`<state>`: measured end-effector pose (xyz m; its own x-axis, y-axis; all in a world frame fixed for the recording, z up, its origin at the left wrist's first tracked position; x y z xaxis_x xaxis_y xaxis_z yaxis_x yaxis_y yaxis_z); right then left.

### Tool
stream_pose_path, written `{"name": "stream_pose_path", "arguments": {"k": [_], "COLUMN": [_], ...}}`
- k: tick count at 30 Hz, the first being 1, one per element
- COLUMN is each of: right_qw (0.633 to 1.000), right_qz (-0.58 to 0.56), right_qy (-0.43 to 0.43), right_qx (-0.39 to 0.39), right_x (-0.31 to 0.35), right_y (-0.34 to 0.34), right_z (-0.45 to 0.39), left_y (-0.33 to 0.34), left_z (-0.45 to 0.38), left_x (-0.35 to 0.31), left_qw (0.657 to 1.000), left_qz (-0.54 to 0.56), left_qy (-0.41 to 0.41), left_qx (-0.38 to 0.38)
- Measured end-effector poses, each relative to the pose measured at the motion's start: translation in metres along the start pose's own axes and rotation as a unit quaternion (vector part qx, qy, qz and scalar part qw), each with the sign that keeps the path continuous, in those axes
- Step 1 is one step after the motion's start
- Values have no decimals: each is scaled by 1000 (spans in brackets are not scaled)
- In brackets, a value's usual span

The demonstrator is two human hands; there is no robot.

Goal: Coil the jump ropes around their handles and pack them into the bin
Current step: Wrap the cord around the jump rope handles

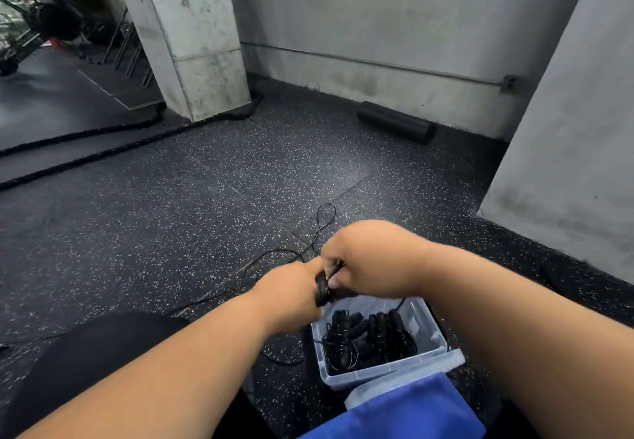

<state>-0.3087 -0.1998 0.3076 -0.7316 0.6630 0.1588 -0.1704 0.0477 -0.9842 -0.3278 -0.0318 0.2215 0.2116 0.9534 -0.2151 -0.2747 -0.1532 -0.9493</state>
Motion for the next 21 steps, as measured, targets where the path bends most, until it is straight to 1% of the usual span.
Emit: {"name": "stream_pose_path", "arguments": {"k": [2,4,6,8,9,10,12,15,17,21], "right_qw": [993,968,933,885,873,874,892,891,897,900], "right_qz": [-119,-248,-359,-464,-485,-482,-446,-442,-428,-422], "right_qy": [6,22,31,46,52,54,56,89,93,99], "right_qx": [22,34,22,10,-1,-15,-40,-57,-57,-52], "right_x": [-15,-35,-54,-63,-66,-66,-64,-59,-57,-55], "right_y": [-6,-3,6,18,24,29,37,42,49,53], "right_z": [3,3,3,3,3,3,1,-1,-4,-5], "left_y": [-6,-15,-20,-21,-21,-22,-23,-23,-22,-20], "left_z": [8,18,24,27,27,27,25,22,20,22], "left_x": [-11,-17,-17,-16,-15,-13,-10,-7,-5,-8], "left_qw": [998,991,977,959,952,943,926,910,909,922], "left_qz": [10,73,166,241,271,302,353,392,397,369], "left_qy": [65,112,136,145,140,130,117,124,120,96], "left_qx": [25,17,1,-16,-27,-40,-59,-52,-49,-68]}}
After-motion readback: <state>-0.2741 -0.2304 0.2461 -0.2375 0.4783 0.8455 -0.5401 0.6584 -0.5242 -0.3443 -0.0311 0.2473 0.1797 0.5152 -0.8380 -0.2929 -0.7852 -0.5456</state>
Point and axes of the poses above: each hand's wrist, its own z-axis away from the middle knuckle, its own y-axis out of the palm, x = y × z, the point moved 1 cm from there along -z, towards the middle knuckle, and after that the axes turned 3 degrees about x, right-handed, at the moved point
